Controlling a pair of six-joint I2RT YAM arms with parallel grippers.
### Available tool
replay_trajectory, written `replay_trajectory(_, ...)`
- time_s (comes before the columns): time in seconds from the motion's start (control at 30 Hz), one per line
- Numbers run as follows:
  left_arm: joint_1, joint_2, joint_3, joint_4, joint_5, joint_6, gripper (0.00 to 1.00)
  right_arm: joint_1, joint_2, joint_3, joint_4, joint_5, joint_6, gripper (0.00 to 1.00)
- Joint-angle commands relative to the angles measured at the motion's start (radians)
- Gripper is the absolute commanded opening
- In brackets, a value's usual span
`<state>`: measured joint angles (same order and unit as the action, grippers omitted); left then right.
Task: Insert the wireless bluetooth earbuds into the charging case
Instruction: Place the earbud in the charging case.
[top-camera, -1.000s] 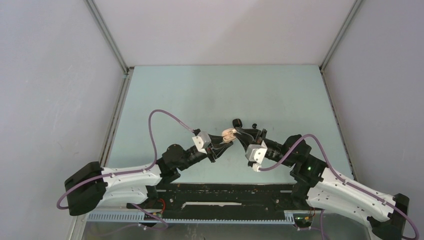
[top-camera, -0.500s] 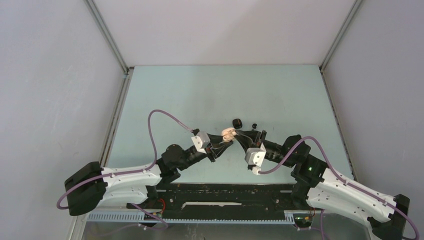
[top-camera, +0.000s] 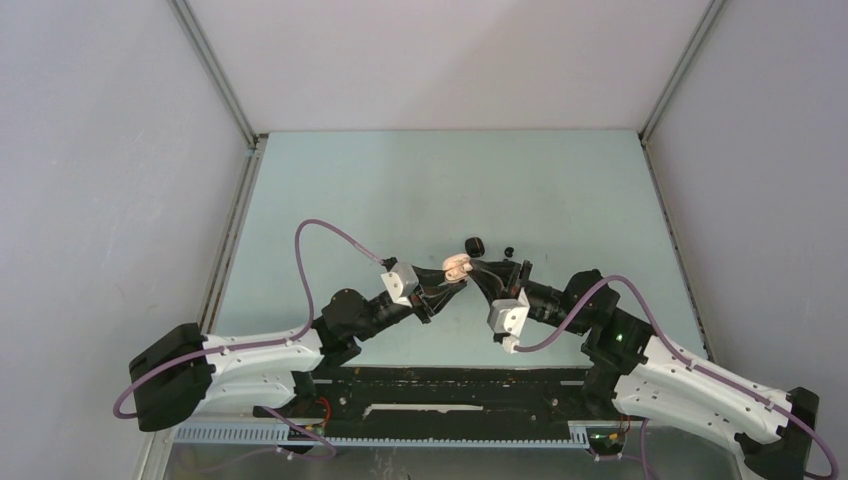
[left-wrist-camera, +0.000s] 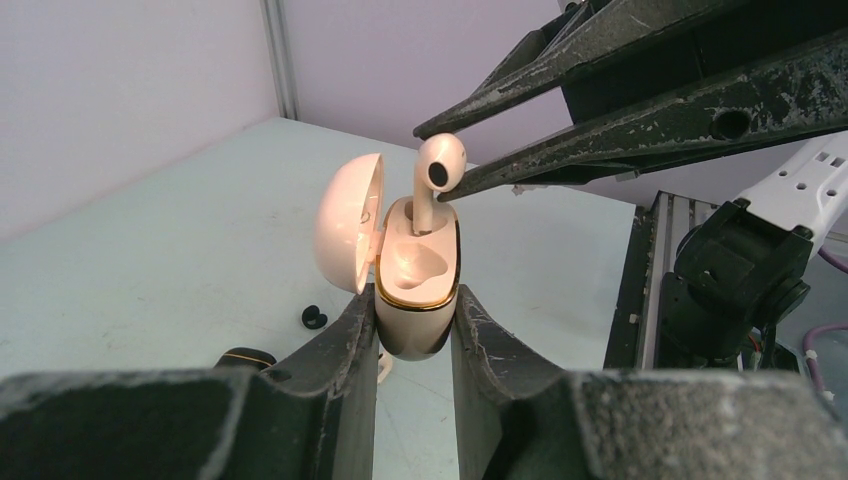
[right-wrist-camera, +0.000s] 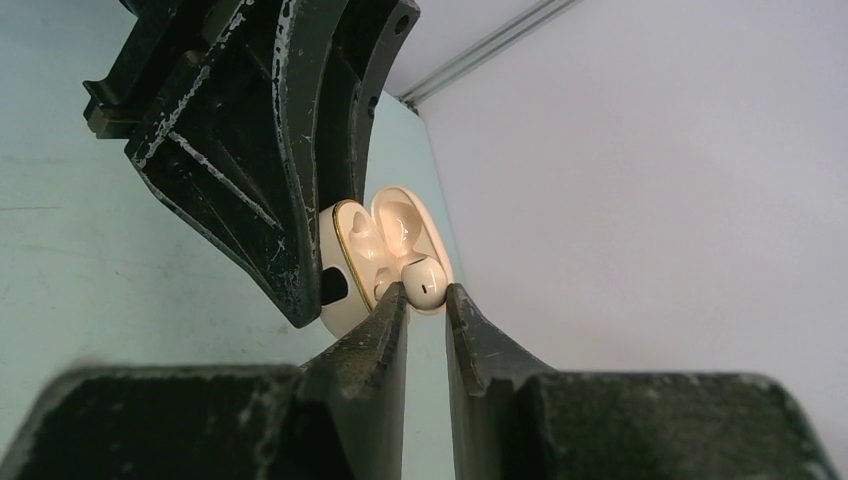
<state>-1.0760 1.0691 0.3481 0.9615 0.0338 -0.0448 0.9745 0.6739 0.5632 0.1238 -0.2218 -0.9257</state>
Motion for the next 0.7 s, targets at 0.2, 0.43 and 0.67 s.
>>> replay_trajectory(0.2, -0.004, -0.001, 0.000, 0.057, 0.006, 0.004, 0.00, 0.009, -0.013, 0.016, -0.030, 0.005, -0.084, 0.00)
replay_trajectory(0.43, -0.004, 0.006, 0.000, 0.057, 0.003, 0.008, 0.00, 0.009, -0.010, 0.051, -0.104, 0.007, -0.122, 0.00)
replay_trajectory(0.67, -0.004, 0.006, -0.004, 0.046, 0.000, 0.012, 0.00, 0.010, -0.006, 0.080, -0.119, 0.012, -0.138, 0.00)
